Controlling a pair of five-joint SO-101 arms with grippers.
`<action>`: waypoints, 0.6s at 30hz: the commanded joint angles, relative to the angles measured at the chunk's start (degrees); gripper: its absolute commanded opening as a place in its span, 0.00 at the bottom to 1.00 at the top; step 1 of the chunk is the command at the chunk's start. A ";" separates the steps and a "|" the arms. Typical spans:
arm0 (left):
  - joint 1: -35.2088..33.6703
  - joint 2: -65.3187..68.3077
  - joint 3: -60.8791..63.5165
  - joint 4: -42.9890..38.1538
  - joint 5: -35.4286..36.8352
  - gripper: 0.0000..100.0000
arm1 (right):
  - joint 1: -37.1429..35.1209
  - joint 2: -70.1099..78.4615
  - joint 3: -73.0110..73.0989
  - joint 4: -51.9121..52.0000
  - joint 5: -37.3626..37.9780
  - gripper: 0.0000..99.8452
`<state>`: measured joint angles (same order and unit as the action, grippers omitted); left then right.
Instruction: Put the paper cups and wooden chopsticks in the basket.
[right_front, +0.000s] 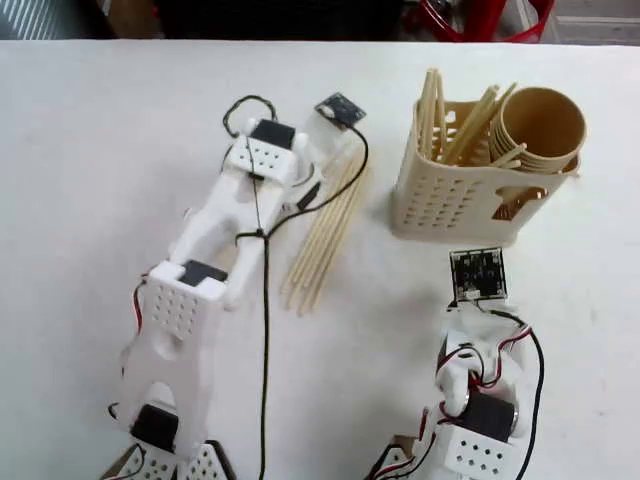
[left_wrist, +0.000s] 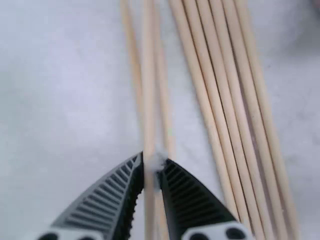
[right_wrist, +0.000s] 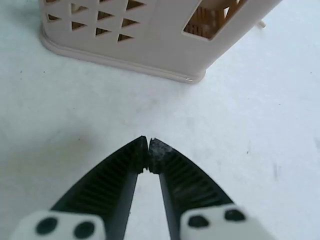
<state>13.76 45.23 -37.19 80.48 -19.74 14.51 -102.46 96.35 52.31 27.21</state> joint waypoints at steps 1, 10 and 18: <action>-0.31 -0.31 -9.85 5.01 3.08 0.02 | -0.13 -0.75 0.44 0.22 0.44 0.02; 2.42 -0.40 -44.92 22.42 5.71 0.02 | -0.13 -0.75 0.44 0.13 0.44 0.02; 6.37 -7.87 -38.77 22.33 11.60 0.02 | -0.13 -0.75 0.44 0.13 0.44 0.02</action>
<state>17.98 44.26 -81.14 102.46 -10.95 14.51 -102.46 96.35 52.31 27.21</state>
